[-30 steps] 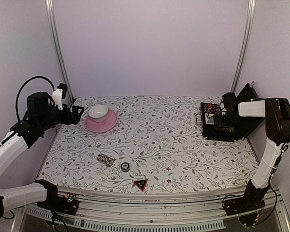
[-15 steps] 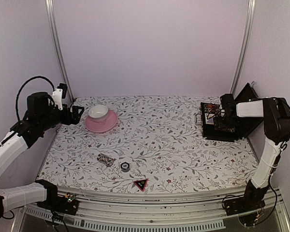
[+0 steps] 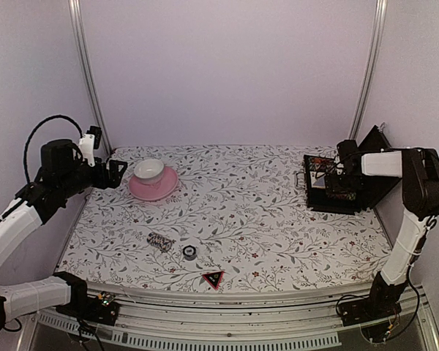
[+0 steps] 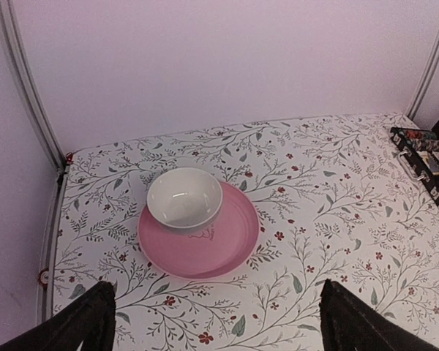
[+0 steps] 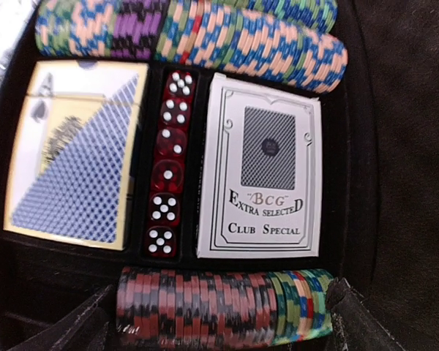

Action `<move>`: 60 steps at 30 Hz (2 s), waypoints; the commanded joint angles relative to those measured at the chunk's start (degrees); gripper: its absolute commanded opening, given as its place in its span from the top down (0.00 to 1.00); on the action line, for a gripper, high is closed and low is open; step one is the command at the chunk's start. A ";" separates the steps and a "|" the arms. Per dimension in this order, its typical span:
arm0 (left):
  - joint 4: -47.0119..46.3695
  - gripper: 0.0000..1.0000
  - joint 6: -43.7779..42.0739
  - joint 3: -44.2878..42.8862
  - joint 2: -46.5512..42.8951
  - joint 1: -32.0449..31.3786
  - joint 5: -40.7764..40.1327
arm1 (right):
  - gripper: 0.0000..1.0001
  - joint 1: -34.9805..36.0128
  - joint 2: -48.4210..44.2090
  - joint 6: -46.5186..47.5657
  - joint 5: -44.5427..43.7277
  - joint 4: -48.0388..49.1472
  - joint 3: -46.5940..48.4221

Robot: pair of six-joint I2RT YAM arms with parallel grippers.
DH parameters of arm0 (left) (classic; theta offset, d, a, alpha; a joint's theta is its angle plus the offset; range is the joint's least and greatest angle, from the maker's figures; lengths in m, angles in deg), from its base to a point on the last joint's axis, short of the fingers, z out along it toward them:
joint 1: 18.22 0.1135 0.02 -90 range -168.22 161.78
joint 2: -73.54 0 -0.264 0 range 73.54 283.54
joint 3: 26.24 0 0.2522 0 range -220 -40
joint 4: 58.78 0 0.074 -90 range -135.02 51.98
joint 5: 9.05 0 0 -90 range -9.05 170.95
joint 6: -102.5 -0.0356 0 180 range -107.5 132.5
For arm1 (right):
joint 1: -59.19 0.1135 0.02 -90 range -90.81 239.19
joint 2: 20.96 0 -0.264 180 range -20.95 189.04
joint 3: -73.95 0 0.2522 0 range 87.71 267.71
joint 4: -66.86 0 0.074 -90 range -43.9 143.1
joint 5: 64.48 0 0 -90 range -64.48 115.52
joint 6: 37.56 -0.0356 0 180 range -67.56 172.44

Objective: Pack up texas hold em set

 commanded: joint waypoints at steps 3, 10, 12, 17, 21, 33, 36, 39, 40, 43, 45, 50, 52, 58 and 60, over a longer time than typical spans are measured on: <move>-0.37 0.03 0.14 0.85 -0.38 0.62 -0.14 | 0.01 -0.71 -10.55 -3.25 7.85 -3.87 5.43; 0.27 0.03 0.66 0.95 -0.14 0.70 -3.26 | 0.01 7.12 -19.59 -6.66 14.26 -8.42 7.95; 0.94 0.03 1.41 0.81 0.37 0.77 -5.16 | 0.01 12.75 -21.39 -7.96 13.41 -9.34 8.15; 2.86 0.03 2.43 -0.34 3.50 0.85 -6.56 | 0.00 30.20 -22.42 -12.43 10.62 -9.89 9.05; 3.40 0.03 2.54 -0.57 3.36 1.21 -8.72 | 0.01 42.27 -17.19 -17.53 7.43 -10.21 11.43; 4.52 0.03 3.54 -0.38 2.89 2.21 -11.17 | 0.06 61.84 13.61 -18.11 13.90 -7.52 36.08; 4.27 0.03 3.36 -0.17 2.53 2.20 -11.23 | 0.09 63.10 20.66 -16.43 15.89 -7.01 42.15; 4.11 0.03 3.16 -0.08 2.54 2.23 -11.39 | 0.13 63.14 25.51 -14.84 17.43 -6.17 46.74; 4.23 0.03 3.08 -0.12 2.60 2.25 -11.40 | 0.14 63.14 26.60 -14.33 17.66 -6.09 48.24; 4.20 0.03 3.11 -0.12 2.72 2.20 -10.99 | 0.19 63.14 31.48 -12.50 18.46 -5.80 51.69; 4.07 0.03 3.09 -0.12 2.74 2.26 -10.60 | 0.21 63.15 33.00 -11.50 18.78 -5.49 52.87; 4.02 0.03 2.98 -0.12 2.93 2.22 -9.88 | 0.24 63.15 35.26 -9.69 18.65 -4.05 53.71; 4.02 0.03 2.98 -0.20 2.96 2.23 -9.72 | 0.26 63.19 36.25 -9.35 18.68 -3.69 54.18; 4.02 0.03 2.90 -0.12 2.57 2.25 -9.51 | 0.32 63.17 39.54 -8.94 18.97 -3.09 56.71; 4.02 0.03 2.89 -0.12 2.50 2.22 -9.53 | 0.35 63.20 40.37 -8.76 19.05 -2.89 57.34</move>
